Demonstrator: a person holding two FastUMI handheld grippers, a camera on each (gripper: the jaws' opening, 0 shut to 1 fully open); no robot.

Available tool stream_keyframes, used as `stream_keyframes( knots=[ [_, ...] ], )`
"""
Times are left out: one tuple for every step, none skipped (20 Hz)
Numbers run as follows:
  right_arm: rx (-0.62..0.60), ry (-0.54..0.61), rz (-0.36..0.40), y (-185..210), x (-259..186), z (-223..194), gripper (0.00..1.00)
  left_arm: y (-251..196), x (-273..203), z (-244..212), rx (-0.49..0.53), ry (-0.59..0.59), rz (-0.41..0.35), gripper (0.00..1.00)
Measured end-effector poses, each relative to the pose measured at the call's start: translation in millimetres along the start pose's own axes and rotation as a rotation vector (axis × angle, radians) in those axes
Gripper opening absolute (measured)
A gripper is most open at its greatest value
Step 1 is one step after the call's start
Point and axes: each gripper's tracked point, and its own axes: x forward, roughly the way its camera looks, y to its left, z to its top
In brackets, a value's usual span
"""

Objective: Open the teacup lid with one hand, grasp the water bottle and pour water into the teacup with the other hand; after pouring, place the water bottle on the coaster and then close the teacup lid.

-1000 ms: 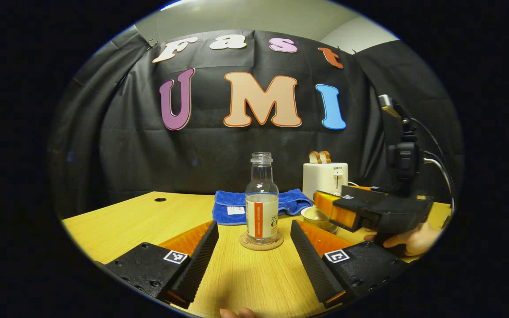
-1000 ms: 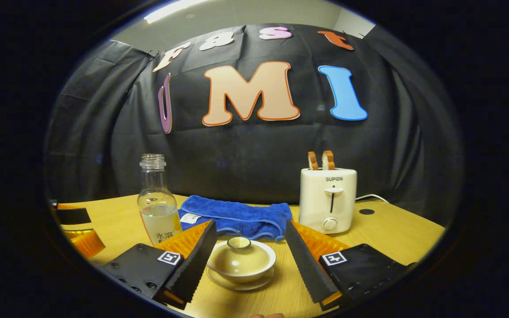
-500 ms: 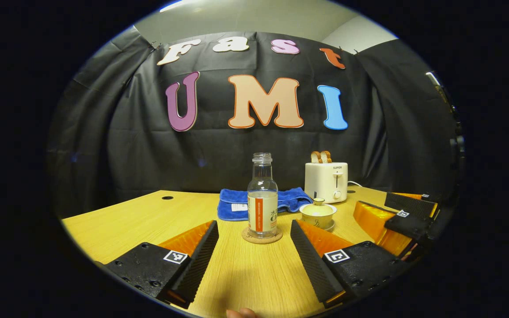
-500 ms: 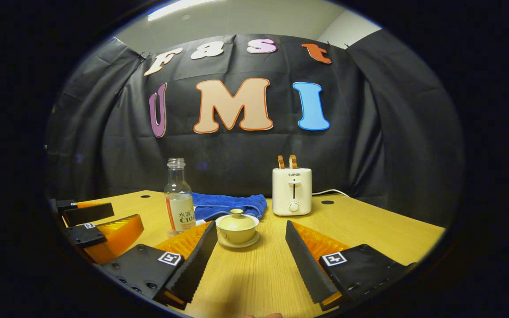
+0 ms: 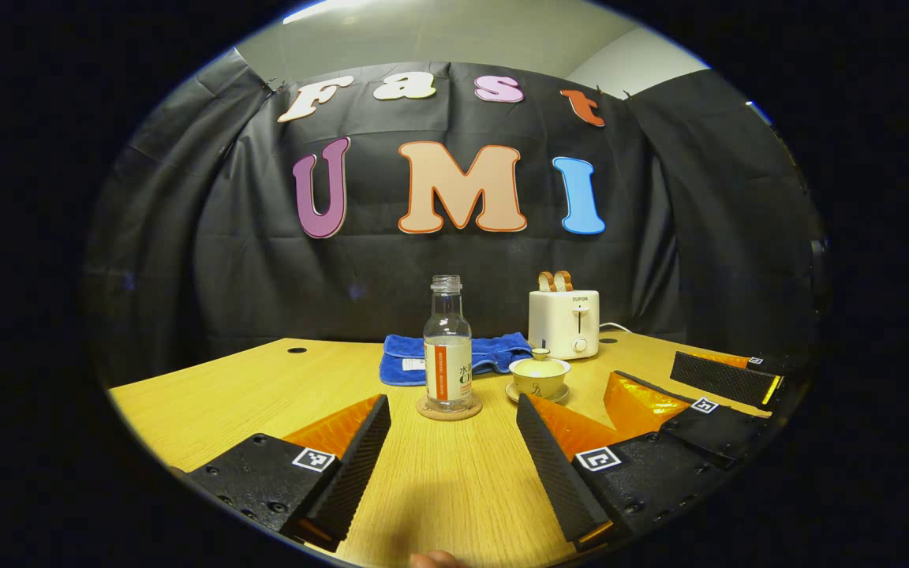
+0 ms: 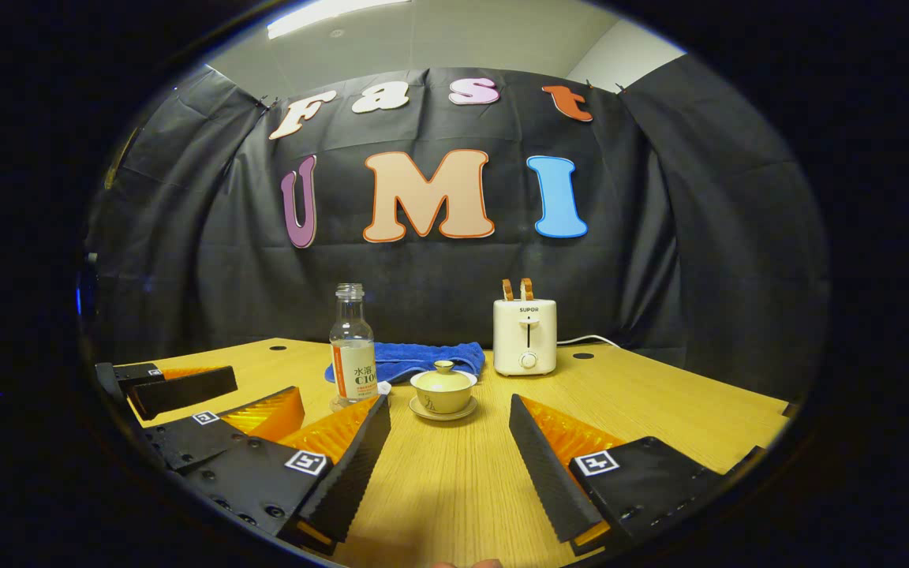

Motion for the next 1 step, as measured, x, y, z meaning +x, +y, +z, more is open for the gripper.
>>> stream_keyframes(
  knots=[
    [0.0, 0.0, 0.0, 0.0, -0.1, 0.3, 0.99, 0.2, -0.2, 0.3, 0.0, 0.001, 0.0, 0.94]
  ],
)
